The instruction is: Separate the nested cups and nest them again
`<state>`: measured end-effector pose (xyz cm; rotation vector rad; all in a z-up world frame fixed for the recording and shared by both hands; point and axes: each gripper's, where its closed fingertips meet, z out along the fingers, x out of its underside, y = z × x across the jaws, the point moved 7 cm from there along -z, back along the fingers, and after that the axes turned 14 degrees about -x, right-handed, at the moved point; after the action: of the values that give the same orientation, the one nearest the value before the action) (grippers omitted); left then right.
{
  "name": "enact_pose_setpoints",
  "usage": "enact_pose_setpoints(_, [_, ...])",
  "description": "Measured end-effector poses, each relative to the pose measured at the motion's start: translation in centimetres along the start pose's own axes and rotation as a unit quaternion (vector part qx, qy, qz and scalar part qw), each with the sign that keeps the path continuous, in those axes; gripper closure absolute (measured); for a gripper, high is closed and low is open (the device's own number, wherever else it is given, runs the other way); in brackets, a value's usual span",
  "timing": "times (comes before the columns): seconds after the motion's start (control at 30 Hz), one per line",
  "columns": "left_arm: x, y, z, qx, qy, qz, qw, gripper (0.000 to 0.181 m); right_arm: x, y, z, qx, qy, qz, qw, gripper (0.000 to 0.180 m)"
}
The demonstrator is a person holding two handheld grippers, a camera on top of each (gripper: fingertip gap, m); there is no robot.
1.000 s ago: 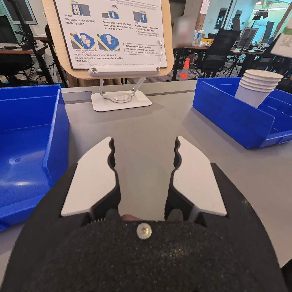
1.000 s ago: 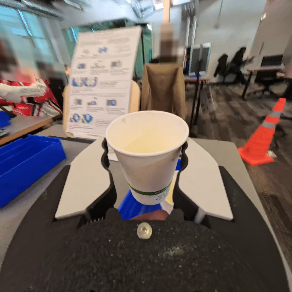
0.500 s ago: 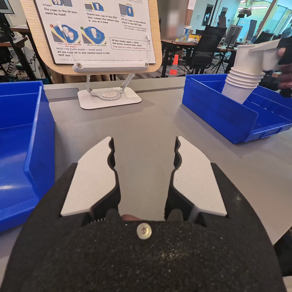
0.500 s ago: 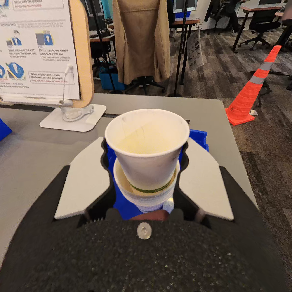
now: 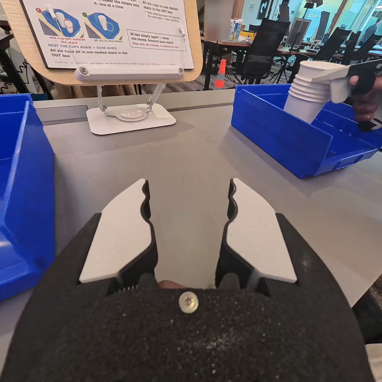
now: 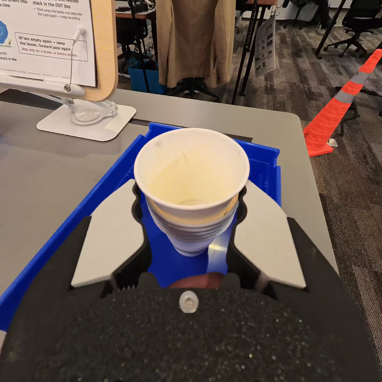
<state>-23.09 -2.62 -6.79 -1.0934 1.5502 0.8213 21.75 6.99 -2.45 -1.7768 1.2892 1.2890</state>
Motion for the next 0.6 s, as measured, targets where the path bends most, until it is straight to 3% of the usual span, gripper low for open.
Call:
enact_pose_setpoints(0.3, [0.5, 0.3, 0.4, -0.006, 0.014, -0.004, 1.0, 0.106, 0.8, 3.0, -3.7, 0.056, -0.016, -0.097, 0.994, 0.084])
enact_pose_setpoints(0.6, [0.4, 1.3, -0.4, -0.026, 0.012, -0.017, 0.999, 0.105, 7.8, 14.9, -8.9, -0.103, -0.146, -0.026, 0.984, 0.089])
